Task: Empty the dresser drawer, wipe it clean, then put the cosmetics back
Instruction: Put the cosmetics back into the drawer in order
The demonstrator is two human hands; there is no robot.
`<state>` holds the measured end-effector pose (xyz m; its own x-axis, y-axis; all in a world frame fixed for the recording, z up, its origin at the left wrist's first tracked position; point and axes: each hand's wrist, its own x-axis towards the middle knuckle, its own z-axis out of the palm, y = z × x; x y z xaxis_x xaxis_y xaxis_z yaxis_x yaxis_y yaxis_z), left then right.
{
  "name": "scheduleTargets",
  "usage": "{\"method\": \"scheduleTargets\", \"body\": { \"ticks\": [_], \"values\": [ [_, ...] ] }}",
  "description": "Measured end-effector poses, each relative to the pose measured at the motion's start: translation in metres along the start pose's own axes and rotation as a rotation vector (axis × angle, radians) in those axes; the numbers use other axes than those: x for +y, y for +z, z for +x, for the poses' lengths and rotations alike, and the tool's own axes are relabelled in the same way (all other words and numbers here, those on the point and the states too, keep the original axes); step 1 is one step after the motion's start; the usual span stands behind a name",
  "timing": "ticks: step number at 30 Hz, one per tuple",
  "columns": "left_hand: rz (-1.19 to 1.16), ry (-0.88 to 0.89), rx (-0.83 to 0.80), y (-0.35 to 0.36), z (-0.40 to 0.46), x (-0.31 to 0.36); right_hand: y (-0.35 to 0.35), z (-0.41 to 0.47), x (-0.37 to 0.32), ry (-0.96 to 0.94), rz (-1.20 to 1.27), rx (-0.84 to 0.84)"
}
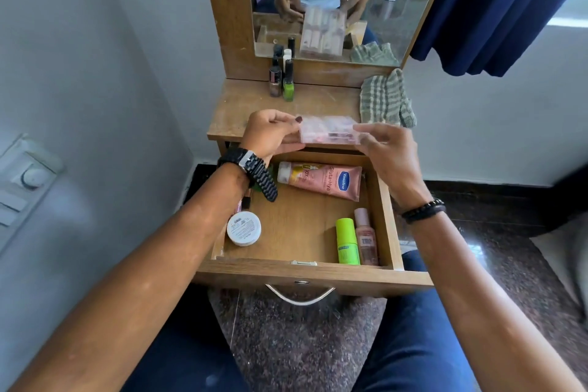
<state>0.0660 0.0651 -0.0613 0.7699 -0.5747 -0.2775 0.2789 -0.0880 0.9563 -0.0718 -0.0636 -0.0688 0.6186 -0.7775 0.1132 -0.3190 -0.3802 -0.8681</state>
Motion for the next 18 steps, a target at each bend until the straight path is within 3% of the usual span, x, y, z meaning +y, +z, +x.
{"method": "scheduleTargets", "body": {
  "ticks": [7, 12, 18],
  "values": [
    [-0.188, -0.169, -0.103, -0.025, -0.035, -0.004, -0.016, -0.047, 0.001, 0.073, 0.207, -0.136],
    [-0.111, -0.286, -0.18, -0.05, -0.052, -0.014, -0.013, -0.066, 0.009, 0.225, 0.407, -0.376],
    [0.062, -0.473, -0.259, -0.054, -0.051, -0.038, 0.007, -0.06, 0.038, 0.45, 0.223, -0.549]
  ]
}}
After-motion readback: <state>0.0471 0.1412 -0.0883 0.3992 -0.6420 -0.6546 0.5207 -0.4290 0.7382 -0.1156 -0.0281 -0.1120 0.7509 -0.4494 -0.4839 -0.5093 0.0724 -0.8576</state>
